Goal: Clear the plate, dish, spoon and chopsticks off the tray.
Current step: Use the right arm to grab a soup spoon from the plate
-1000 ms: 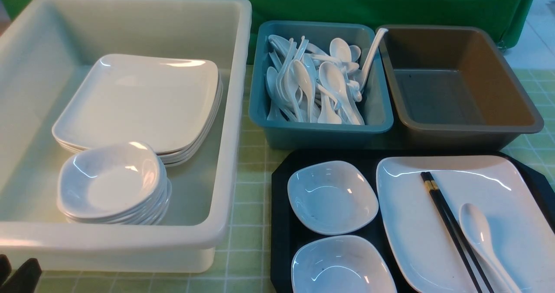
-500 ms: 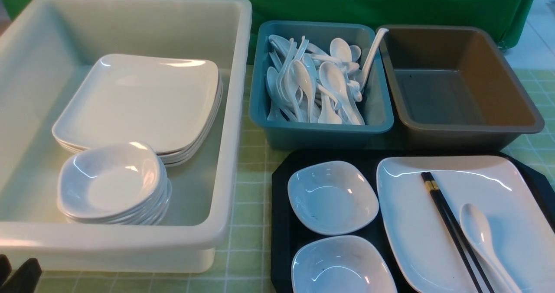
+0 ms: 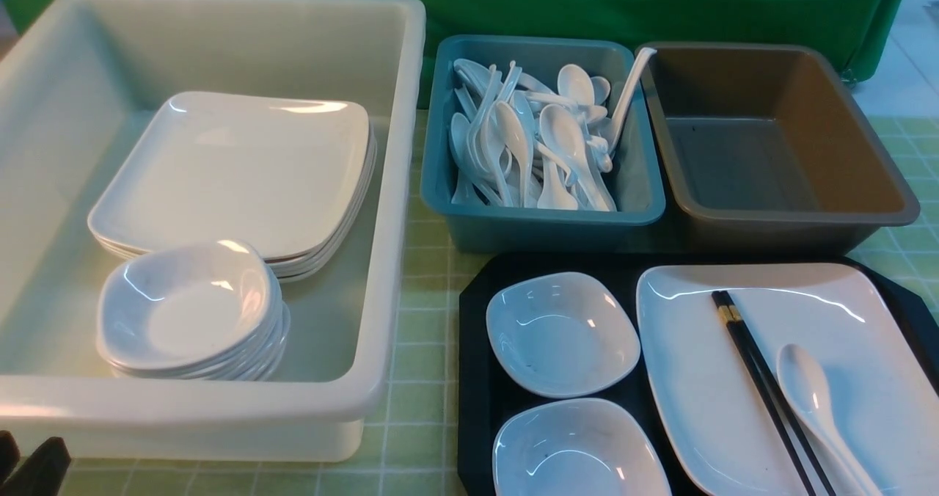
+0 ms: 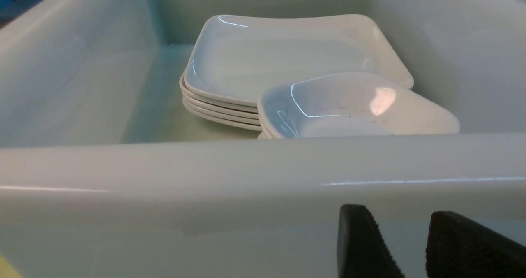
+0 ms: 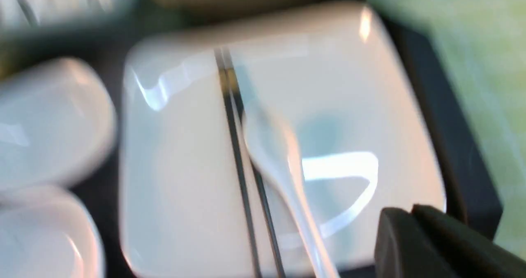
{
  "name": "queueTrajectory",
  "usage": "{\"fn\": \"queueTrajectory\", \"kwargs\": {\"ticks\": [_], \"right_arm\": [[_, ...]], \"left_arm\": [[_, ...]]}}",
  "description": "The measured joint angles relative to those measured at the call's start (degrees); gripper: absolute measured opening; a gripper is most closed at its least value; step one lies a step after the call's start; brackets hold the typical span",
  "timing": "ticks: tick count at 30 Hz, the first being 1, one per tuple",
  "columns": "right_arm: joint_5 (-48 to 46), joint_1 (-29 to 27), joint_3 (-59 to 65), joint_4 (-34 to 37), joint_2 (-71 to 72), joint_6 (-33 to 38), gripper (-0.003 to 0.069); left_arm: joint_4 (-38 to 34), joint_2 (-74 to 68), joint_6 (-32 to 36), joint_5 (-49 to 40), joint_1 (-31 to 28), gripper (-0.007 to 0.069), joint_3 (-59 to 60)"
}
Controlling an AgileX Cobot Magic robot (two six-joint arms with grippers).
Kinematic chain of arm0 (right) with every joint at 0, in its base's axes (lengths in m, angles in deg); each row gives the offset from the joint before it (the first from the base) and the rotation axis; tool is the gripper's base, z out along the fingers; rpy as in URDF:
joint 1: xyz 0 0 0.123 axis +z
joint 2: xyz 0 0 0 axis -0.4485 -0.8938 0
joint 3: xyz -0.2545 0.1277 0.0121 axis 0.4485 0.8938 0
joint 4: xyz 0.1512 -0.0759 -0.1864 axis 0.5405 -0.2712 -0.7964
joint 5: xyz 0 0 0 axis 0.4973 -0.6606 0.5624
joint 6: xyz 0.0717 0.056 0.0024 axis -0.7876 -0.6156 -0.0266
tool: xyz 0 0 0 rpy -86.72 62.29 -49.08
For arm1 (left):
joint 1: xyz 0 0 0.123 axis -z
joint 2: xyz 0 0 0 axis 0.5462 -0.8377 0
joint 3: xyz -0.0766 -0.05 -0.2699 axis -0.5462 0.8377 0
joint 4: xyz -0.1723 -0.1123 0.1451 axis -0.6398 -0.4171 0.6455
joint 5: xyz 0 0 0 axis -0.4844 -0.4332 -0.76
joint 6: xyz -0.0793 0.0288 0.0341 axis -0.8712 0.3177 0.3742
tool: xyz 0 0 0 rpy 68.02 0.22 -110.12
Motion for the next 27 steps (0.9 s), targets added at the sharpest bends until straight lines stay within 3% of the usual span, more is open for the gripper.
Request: {"fn": "queueTrajectory", "kwargs": {"ticks": [4, 12, 22, 27], "right_arm": [[-3.5, 0.0, -3.0, -0.2, -14.5, 4.8, 0.0113], [-3.5, 0.6, -7.4, -0.2, -32.5, 11.1, 0.0385], [-0.9, 9.4, -10.9, -0.2, -39.9, 14.3, 0.0418], [-0.6, 10.0, -11.1, -0.7, -42.4, 14.3, 0.0418]], "left_arm": [[0.0, 0.0, 0.0, 0.0, 0.0, 0.0222, 0.0], [0.0, 0.0, 0.0, 0.0, 0.0, 0.0222, 0.0], [0.0, 0.0, 0.0, 0.0, 0.0, 0.0222, 0.0], [0.0, 0.0, 0.0, 0.0, 0.0, 0.0222, 0.0]]}}
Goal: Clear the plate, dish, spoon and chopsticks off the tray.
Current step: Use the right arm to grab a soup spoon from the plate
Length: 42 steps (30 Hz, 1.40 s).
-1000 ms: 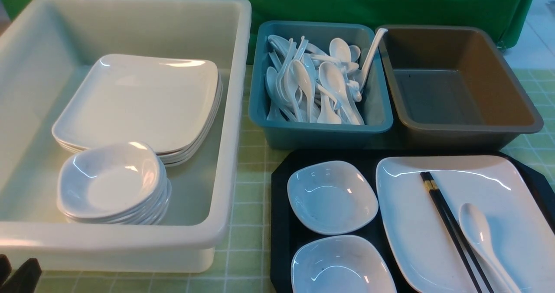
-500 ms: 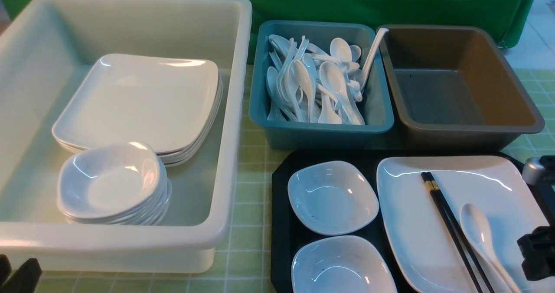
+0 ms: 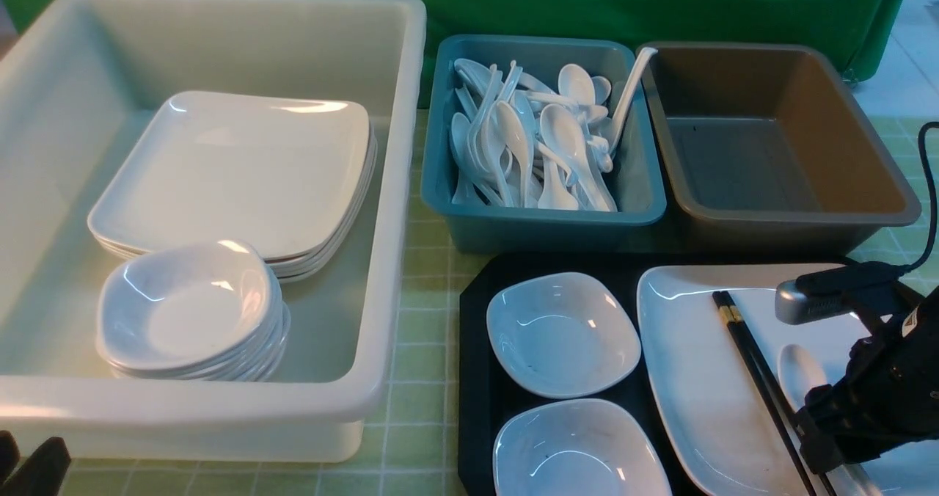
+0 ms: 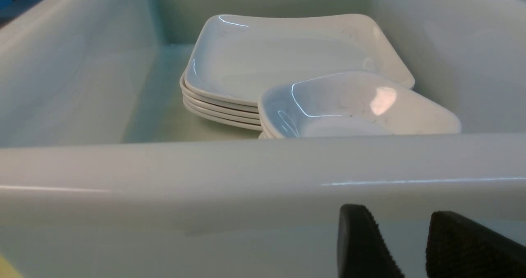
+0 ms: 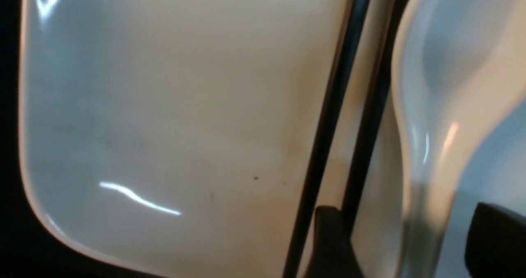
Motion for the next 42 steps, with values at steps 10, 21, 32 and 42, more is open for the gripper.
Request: {"fn": "queueTrajectory", "kwargs": {"ticks": [10, 21, 32, 42], "right_arm": [[-0.7, 0.0, 0.0, -2.1, -0.6, 0.0, 0.0418], [-0.7, 0.0, -0.3, -3.0, -4.1, 0.0, 0.038], [-5.6, 0.0, -2.7, -2.7, -4.8, -0.1, 0.0316], [-14.1, 0.0, -10.1, -2.5, -4.9, 0.0, 0.0397]], "left_arm": [[0.0, 0.0, 0.1, 0.0, 0.0, 0.0222, 0.0], [0.0, 0.0, 0.0, 0.0, 0.0, 0.0222, 0.0], [0.0, 0.0, 0.0, 0.0, 0.0, 0.0222, 0.0], [0.0, 0.0, 0.0, 0.0, 0.0, 0.0222, 0.0]]}}
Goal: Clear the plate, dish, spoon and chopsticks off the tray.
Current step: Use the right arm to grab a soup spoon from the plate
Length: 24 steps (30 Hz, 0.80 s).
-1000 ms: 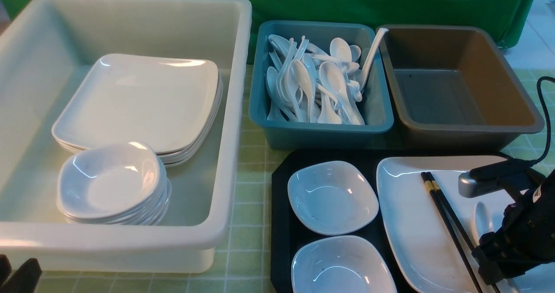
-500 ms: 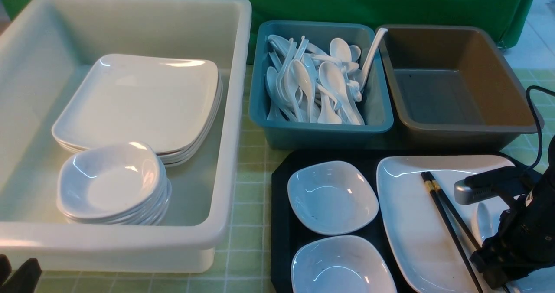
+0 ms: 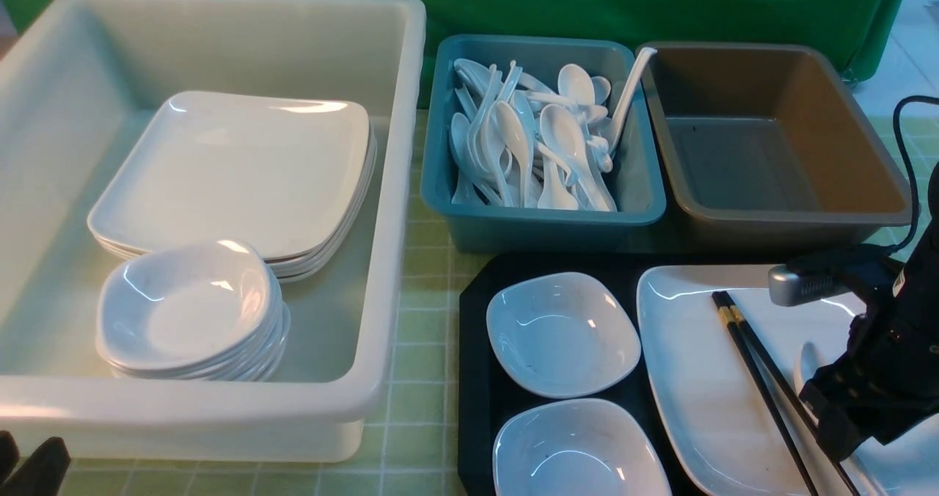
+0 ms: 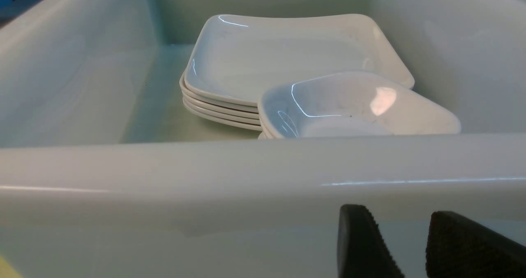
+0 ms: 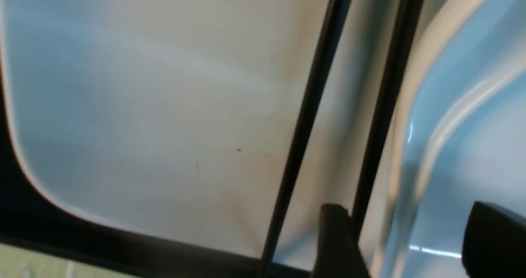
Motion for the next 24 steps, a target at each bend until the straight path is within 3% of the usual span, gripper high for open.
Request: {"fn": "queueTrajectory", "kwargs": {"ticks": [24], "right_arm": [[0.6, 0.0, -0.2, -4.1, -3.8, 0.0, 0.0337]], "left_arm": [[0.0, 0.0, 0.0, 0.0, 0.0, 0.0222, 0.0]]}}
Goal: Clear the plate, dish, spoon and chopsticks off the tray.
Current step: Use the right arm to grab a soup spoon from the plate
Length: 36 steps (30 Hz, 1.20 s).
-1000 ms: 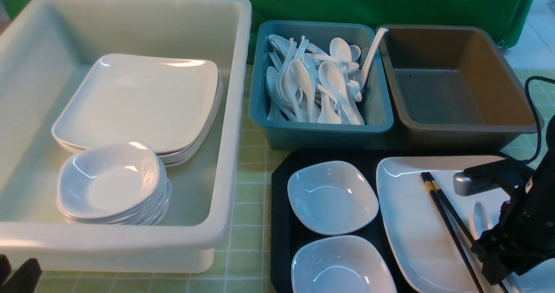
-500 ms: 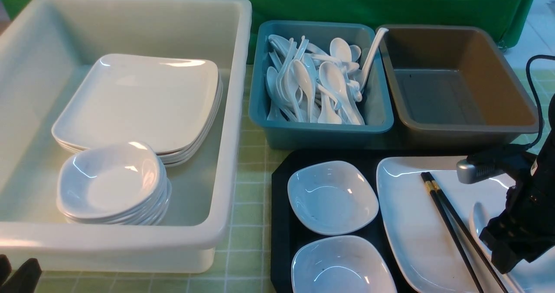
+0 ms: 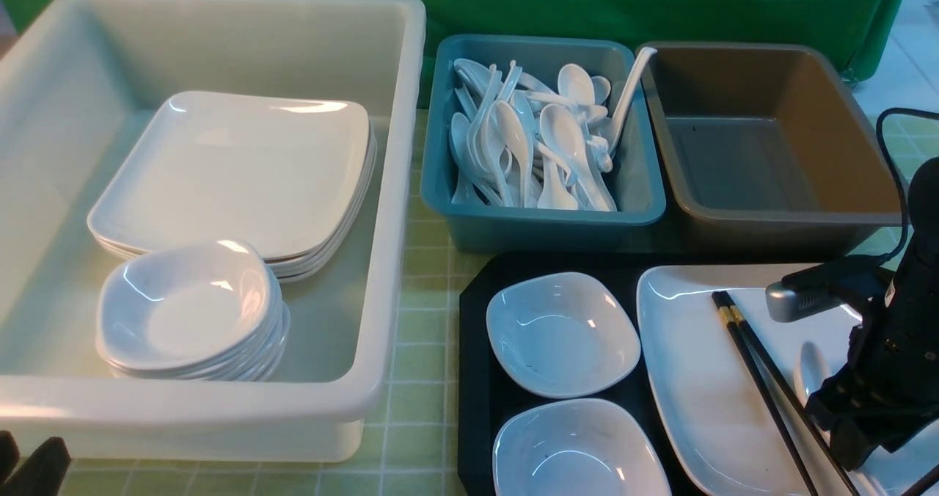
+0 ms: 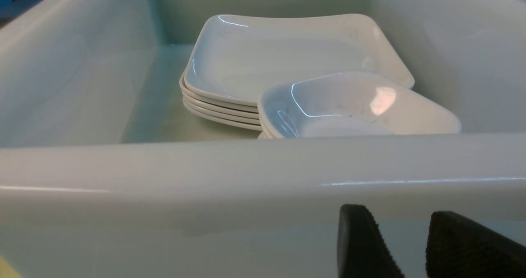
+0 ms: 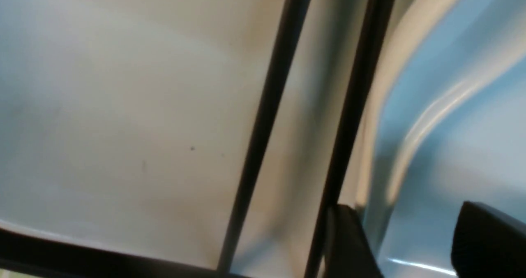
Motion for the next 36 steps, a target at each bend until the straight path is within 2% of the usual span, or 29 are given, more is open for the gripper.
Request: {"fn": "queueTrajectory", "kwargs": {"ticks": [8, 16, 25, 30, 36], "right_arm": [[0.5, 0.0, 0.0, -0.1, -1.2, 0.2, 0.0334], [0.6, 0.0, 0.0, -0.3, -1.2, 0.2, 0.023], [1.2, 0.0, 1.0, -0.8, -3.1, 0.2, 0.0224], [1.0, 0.0, 0.8, -1.3, -3.0, 0.1, 0.0104], [-1.7, 0.0, -2.8, -0.7, 1.8, -0.4, 0.0107]], "left_arm": [[0.0, 0.0, 0.0, 0.0, 0.0, 0.0222, 0.0], [0.0, 0.0, 0.0, 0.0, 0.0, 0.0222, 0.0], [0.0, 0.0, 0.0, 0.0, 0.0, 0.0222, 0.0], [0.0, 0.0, 0.0, 0.0, 0.0, 0.0222, 0.0], [0.0, 0.0, 0.0, 0.0, 0.0, 0.0222, 0.0]]}}
